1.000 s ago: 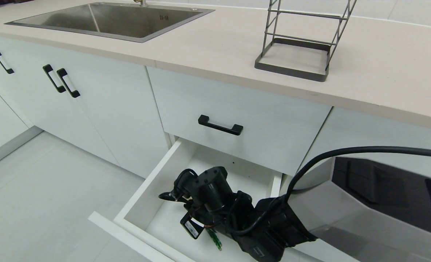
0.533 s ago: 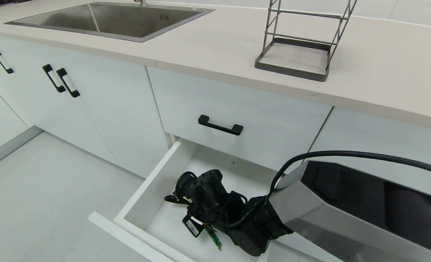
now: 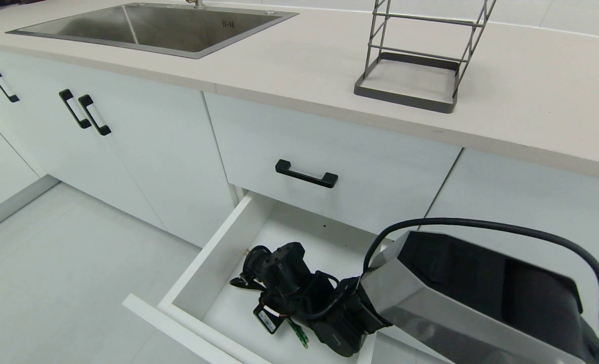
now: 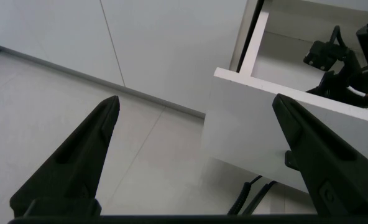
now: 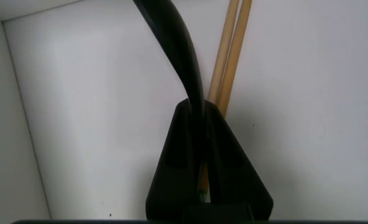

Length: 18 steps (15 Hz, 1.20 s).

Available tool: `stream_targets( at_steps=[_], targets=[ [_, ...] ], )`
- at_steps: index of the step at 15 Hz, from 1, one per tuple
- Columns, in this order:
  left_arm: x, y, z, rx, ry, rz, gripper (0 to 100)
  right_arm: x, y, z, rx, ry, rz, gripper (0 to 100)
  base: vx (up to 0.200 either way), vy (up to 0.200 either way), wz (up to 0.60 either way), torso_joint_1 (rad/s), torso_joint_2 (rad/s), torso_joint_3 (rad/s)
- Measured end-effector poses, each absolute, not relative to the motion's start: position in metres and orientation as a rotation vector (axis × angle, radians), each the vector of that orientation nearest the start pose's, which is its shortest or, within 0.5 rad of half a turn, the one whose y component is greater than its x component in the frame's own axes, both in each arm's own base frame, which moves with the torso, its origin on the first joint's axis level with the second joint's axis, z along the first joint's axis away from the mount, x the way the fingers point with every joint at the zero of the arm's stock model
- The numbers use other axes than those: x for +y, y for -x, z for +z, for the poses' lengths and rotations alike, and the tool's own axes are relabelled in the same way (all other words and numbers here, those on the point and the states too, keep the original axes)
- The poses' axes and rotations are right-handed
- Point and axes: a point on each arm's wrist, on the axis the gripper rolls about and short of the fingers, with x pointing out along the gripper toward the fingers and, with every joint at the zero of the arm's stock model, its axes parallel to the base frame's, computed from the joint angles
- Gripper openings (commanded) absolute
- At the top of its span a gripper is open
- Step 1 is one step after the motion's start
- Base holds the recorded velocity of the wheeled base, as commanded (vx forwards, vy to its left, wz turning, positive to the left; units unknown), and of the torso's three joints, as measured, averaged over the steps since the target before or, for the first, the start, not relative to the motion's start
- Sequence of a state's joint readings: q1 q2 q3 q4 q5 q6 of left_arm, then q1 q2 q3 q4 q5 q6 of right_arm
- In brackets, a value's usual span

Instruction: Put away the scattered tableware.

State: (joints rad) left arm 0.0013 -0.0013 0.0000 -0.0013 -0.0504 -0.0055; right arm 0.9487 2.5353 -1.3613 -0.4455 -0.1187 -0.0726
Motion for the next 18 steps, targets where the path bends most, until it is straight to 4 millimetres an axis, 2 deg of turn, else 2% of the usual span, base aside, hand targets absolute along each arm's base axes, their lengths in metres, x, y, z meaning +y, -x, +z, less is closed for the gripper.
stream_targets(
  at_steps=[1, 5, 7, 9, 13, 15, 18],
  targets=[
    [-0.001, 0.023, 0.076, -0.002, 0.005, -0.05, 100, 0.373, -0.27, -0.031, 0.621, 0.451, 0.818, 100, 0.0, 0.0, 0.0, 0.0, 0.0, 0.0],
    [-0.001, 0.023, 0.076, -0.002, 0.006, -0.049, 100, 0.375, -0.263, -0.032, 0.631, 0.462, 0.832, 100, 0.0, 0.0, 0.0, 0.0, 0.0, 0.0],
    [-0.001, 0.023, 0.076, -0.002, 0.005, -0.05, 100, 0.378, -0.256, -0.023, 0.64, 0.474, 0.846, 100, 0.0, 0.0, 0.0, 0.0, 0.0, 0.0],
    [-0.001, 0.023, 0.076, -0.002, 0.006, -0.049, 100, 0.381, -0.244, -0.001, 0.615, 0.468, 0.871, 100, 0.0, 0.0, 0.0, 0.0, 0.0, 0.0],
    [-0.001, 0.023, 0.076, -0.002, 0.006, -0.049, 100, 0.376, -0.224, 0.063, 0.502, 0.414, 0.901, 100, 0.0, 0.0, 0.0, 0.0, 0.0, 0.0],
    [-0.001, 0.023, 0.076, -0.002, 0.006, -0.049, 100, 0.357, -0.222, 0.091, 0.445, 0.371, 0.868, 100, 0.0, 0.0, 0.0, 0.0, 0.0, 0.0],
    [-0.001, 0.023, 0.076, -0.002, 0.006, -0.049, 100, 0.32, -0.212, 0.12, 0.398, 0.332, 0.837, 100, 0.0, 0.0, 0.0, 0.0, 0.0, 0.0]
  ],
)
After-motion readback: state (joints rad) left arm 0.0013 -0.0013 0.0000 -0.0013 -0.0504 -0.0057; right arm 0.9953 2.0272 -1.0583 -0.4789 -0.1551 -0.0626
